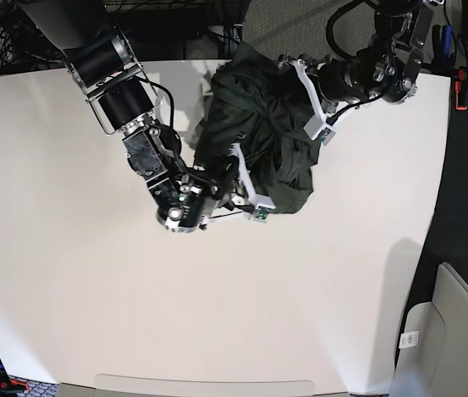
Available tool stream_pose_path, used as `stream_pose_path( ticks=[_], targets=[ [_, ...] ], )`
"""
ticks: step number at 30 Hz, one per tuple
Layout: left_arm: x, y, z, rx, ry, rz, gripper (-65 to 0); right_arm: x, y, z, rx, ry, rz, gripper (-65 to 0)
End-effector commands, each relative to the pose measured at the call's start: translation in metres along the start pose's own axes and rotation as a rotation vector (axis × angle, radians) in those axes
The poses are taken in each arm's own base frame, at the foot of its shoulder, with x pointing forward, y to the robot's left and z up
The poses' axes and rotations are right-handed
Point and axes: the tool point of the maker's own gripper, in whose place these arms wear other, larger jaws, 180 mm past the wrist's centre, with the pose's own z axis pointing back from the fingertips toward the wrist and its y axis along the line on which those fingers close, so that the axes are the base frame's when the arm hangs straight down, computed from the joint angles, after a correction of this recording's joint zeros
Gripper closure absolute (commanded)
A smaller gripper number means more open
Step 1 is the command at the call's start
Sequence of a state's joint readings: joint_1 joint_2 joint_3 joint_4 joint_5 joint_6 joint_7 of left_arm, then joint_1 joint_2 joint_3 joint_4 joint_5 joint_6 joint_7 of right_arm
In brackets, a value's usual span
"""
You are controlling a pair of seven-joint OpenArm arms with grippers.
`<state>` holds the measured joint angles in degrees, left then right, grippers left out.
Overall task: Fold the T-shirt properly
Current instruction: 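Grasp the bundle with both grippers and fold it over itself, then press the folded green bundle down with both grippers, then release the left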
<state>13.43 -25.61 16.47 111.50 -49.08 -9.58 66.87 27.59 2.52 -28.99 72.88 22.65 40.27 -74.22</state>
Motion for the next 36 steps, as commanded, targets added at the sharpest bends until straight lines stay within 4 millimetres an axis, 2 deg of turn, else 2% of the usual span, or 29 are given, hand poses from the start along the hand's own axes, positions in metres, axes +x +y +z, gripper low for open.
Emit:
stream_pose_path(
  ticks=[1,4,7,12,17,23,28,32,36],
  targets=[
    [0.016,0.005,0.007,0.011,-0.039,-0.033,-13.0,-0.015,-0.023,0.011,-0.068,0.059,-0.020,-5.0],
    [0.028,0.016,0.014,0.044,-0.051,-0.065,-13.0,-0.024,-0.037,0.019,-0.093,0.051,-0.064,-5.0],
    [0.039,0.028,0.020,0.077,-0.061,-0.086,-13.0,-0.031,-0.042,0.022,-0.101,0.054,-0.084,-5.0],
    [0.056,0.033,0.024,0.093,-0.093,-0.105,-13.0,-0.043,-0.039,0.020,-0.094,0.058,-0.114,-5.0],
    [0.077,0.013,0.038,0.067,-0.203,-0.139,-12.9,-0.043,-0.030,0.018,-0.086,0.043,-0.113,-5.0],
    [0.085,-0.031,0.028,-0.096,-0.266,-0.075,-12.9,-0.046,-0.029,0.017,-0.082,0.050,-0.116,-5.0],
    [0.092,-0.052,0.023,-0.178,-0.302,-0.035,-13.0,-0.044,-0.029,0.017,-0.081,0.046,-0.115,-5.0],
    [0.097,-0.076,0.009,-0.252,-0.302,-0.023,-13.0,-0.045,-0.029,0.017,-0.081,0.048,-0.117,-5.0],
    [0.103,-0.092,-0.003,-0.298,-0.295,-0.027,-13.0,-0.045,-0.029,0.017,-0.081,0.048,-0.117,-5.0]
  ],
)
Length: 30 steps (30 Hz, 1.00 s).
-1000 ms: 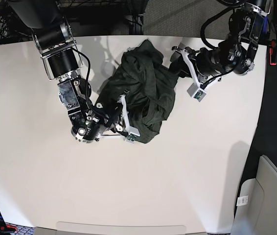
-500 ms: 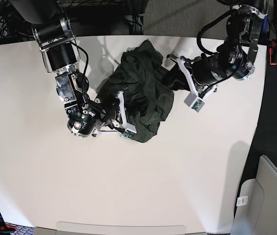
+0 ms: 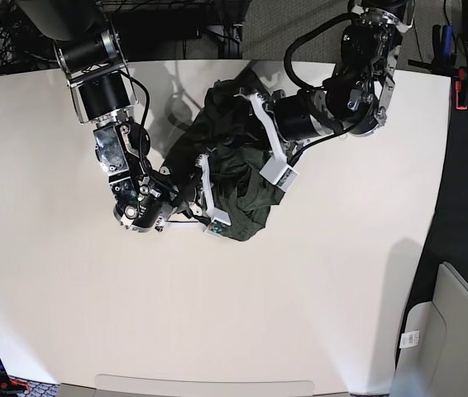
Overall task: Fold the T-shirt properly
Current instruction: 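Press the folded green bundle down with both grippers, then release the left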
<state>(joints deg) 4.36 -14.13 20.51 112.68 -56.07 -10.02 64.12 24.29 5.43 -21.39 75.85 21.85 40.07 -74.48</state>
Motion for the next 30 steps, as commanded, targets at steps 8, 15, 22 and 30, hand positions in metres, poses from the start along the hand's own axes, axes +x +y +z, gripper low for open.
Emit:
stream_pose_path(
  ticks=[8,15,22,30],
  targets=[
    [0.013,0.005,-0.024,-0.029,-0.034,0.021,-13.0,-0.015,-0.010,0.005,-0.029,0.042,-0.037,-5.0],
    [0.010,0.025,-0.034,0.029,-0.066,0.031,-13.0,-0.021,-0.014,0.006,-0.030,0.034,-0.077,-5.0],
    [-0.009,0.071,-0.024,0.213,0.013,-0.061,-13.0,-0.021,-0.007,0.004,0.005,0.013,-0.090,-5.0],
    [-0.017,0.111,0.007,0.340,0.068,-0.141,-13.0,-0.024,-0.009,0.006,0.005,0.015,-0.093,-5.0]
  ],
)
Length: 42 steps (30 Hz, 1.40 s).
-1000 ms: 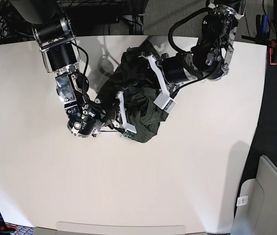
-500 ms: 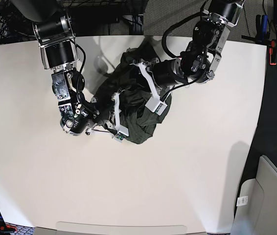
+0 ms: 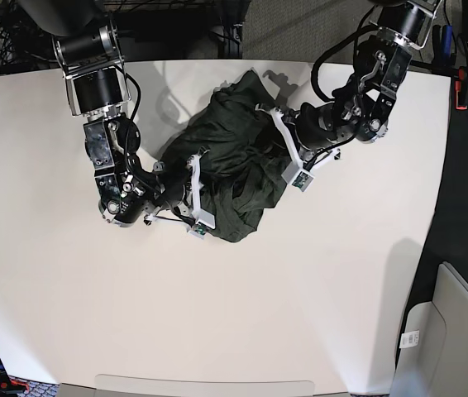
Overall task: Fold the T-shirt properly
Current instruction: 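Press the folded green bundle down with both grippers, then release the left, then grasp the bundle's edges with both grippers and pull them apart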
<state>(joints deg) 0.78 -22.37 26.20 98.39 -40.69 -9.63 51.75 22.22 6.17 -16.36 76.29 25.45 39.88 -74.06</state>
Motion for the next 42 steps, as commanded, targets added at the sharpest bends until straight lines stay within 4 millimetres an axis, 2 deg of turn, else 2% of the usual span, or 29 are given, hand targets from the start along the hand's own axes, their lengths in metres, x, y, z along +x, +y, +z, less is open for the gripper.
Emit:
stream_pose_path(
  ticks=[1,4,12,16,20,23,29,31,34,37,39,40,42],
  targets=[
    [0.014,0.006,0.007,0.014,-0.047,-0.025,-13.0,-0.013,-0.007,0.002,-0.031,0.073,0.012,-5.0],
    [0.017,0.018,0.012,0.040,-0.072,-0.038,-13.0,-0.014,-0.008,0.003,-0.032,0.074,0.012,-5.0],
    [0.002,0.049,0.024,0.108,-0.016,-0.064,-12.9,-0.017,-0.005,0.001,-0.024,0.079,0.008,-5.0],
    [-0.019,0.056,0.030,0.125,0.034,-0.062,-12.9,-0.019,-0.004,0.000,-0.022,0.083,0.006,-5.0],
    [-0.032,0.058,0.037,0.131,0.061,-0.069,-12.9,-0.019,-0.004,0.000,-0.022,0.083,0.006,-5.0],
    [-0.030,0.055,0.048,0.138,0.033,-0.061,-12.9,-0.020,-0.005,0.000,-0.023,0.084,0.006,-5.0],
    [0.005,0.059,0.090,0.206,-0.141,-0.025,-12.9,-0.023,-0.007,0.001,-0.028,0.090,0.005,-5.0],
    [0.020,0.047,0.097,0.198,-0.215,-0.008,-12.9,-0.022,-0.008,0.002,-0.031,0.085,0.005,-5.0],
    [0.037,0.023,0.096,0.151,-0.298,0.020,-12.9,-0.012,-0.010,0.008,-0.045,0.053,0.012,-5.0],
    [0.037,-0.005,0.083,0.068,-0.309,0.058,-12.9,0.004,-0.015,0.024,-0.086,-0.012,0.029,-5.0],
    [0.037,-0.031,0.074,-0.023,-0.312,0.090,-12.9,0.016,-0.014,0.036,-0.090,-0.068,0.038,-5.0],
    [0.037,-0.043,0.070,-0.066,-0.313,0.107,-12.9,0.019,-0.015,0.040,-0.086,-0.091,0.028,-5.0],
    [0.039,-0.064,0.065,-0.142,-0.318,0.139,-12.9,0.013,-0.030,0.053,-0.112,-0.113,-0.004,-5.0]
  ],
)
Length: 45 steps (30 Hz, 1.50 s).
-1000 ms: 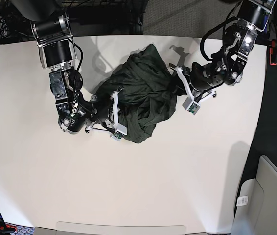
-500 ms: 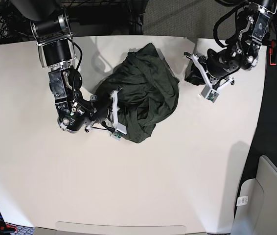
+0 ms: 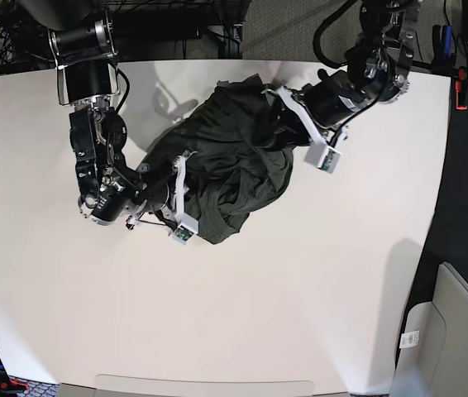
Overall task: Fold the T-shirt properly
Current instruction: 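Grasp the bundle's edges with both grippers and pull them apart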
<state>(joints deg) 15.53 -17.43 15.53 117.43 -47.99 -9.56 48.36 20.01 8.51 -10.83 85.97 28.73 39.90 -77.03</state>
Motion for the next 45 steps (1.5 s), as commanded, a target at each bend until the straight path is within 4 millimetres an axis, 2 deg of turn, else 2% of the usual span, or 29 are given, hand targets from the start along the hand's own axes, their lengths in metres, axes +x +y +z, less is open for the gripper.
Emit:
stream_pose_path(
  ticks=[1,5,9,17,19,25,30,36,40,45],
  targets=[
    [0.009,-0.011,0.000,-0.037,-0.037,-0.001,-12.9,0.006,-0.022,0.017,-0.050,-0.031,-0.006,-5.0],
    [-0.009,-0.038,-0.007,-0.120,0.005,0.043,-12.9,0.005,-0.044,0.036,-0.066,-0.104,-0.092,-5.0],
    [-0.030,-0.062,-0.016,-0.189,0.071,0.037,-12.9,-0.007,-0.063,0.050,-0.106,-0.099,-0.116,-5.0],
    [-0.052,-0.054,-0.032,-0.185,0.146,0.062,-12.9,-0.034,-0.076,0.048,-0.199,0.017,-0.100,-5.0],
    [-0.052,-0.049,-0.035,-0.176,0.149,0.060,-12.9,-0.034,-0.074,0.044,-0.206,0.028,-0.098,-5.0],
    [-0.068,-0.023,-0.045,-0.126,0.208,0.085,-12.9,-0.040,-0.069,0.033,-0.233,0.053,-0.091,-5.0],
    [-0.071,-0.007,-0.041,-0.080,0.227,0.043,-12.9,-0.055,-0.060,0.025,-0.223,0.091,-0.100,-5.0],
    [-0.078,0.023,-0.033,0.026,0.269,-0.079,-12.9,-0.072,-0.048,0.018,-0.197,0.121,-0.115,-5.0],
    [-0.074,0.038,-0.033,0.083,0.277,-0.153,-12.9,-0.083,-0.036,0.014,-0.171,0.133,-0.125,-5.0],
    [-0.064,0.059,-0.037,0.151,0.284,-0.229,-12.9,-0.082,-0.017,0.015,-0.116,0.112,-0.133,-5.0]
  ],
)
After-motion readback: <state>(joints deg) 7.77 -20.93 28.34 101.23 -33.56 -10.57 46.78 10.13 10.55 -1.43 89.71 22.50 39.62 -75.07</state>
